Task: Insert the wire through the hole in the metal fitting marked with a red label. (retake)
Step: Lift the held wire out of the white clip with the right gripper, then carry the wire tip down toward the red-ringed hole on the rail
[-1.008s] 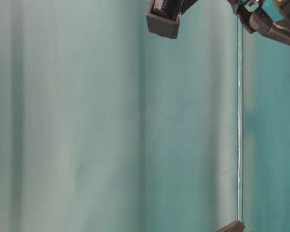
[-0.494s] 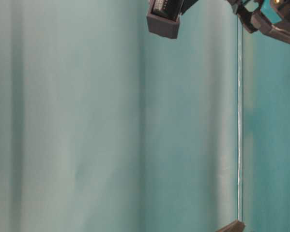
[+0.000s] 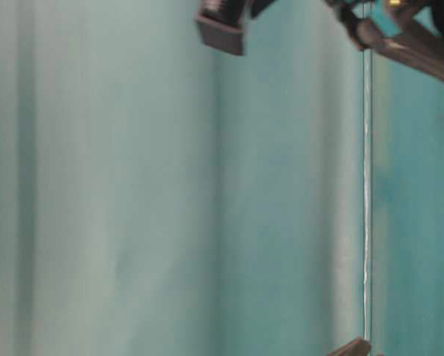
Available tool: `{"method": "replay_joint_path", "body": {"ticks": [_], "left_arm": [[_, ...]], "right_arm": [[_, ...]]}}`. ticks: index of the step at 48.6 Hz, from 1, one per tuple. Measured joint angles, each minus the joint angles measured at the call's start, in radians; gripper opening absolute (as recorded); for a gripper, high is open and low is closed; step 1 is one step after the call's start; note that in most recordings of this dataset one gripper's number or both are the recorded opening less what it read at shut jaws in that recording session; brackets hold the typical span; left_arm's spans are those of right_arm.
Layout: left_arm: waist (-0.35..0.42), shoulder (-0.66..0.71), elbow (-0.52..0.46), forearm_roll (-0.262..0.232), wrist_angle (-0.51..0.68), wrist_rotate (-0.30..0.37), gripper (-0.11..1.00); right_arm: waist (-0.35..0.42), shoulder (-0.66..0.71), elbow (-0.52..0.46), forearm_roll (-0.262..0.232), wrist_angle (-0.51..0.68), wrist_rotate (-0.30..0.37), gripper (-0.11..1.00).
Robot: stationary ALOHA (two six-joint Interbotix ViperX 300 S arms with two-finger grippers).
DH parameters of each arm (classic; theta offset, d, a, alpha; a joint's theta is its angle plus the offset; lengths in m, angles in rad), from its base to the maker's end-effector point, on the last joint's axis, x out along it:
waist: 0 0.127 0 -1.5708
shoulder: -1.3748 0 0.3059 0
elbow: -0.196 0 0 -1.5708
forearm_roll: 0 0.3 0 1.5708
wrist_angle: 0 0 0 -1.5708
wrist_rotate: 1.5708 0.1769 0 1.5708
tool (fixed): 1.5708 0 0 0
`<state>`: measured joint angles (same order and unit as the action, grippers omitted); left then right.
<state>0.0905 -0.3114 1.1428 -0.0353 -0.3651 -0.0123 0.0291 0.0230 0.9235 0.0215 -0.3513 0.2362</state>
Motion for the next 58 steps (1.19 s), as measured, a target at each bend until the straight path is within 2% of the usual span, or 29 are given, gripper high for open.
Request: {"method": "replay_joint_path", "body": {"ticks": [22, 38, 50, 58], "left_arm": [[0.000, -0.074, -0.020, 0.000, 0.025, -0.006, 0.52], [0.000, -0.110, -0.048, 0.002, 0.064, -0.006, 0.52], [-0.003, -0.103, -0.051, 0.000, 0.066, -0.012, 0.53], [-0.051, -0.051, -0.051, 0.000, 0.028, -0.044, 0.53]], "right_arm": [[-0.006, -0.241, 0.002, -0.003, 0.181, -0.011, 0.03], [-0.026, -0.339, -0.005, -0.037, 0.278, -0.009, 0.03], [-0.029, -0.351, -0.006, -0.037, 0.284, -0.009, 0.03], [-0.029, -0.351, 0.012, -0.037, 0.229, 0.000, 0.03]]}}
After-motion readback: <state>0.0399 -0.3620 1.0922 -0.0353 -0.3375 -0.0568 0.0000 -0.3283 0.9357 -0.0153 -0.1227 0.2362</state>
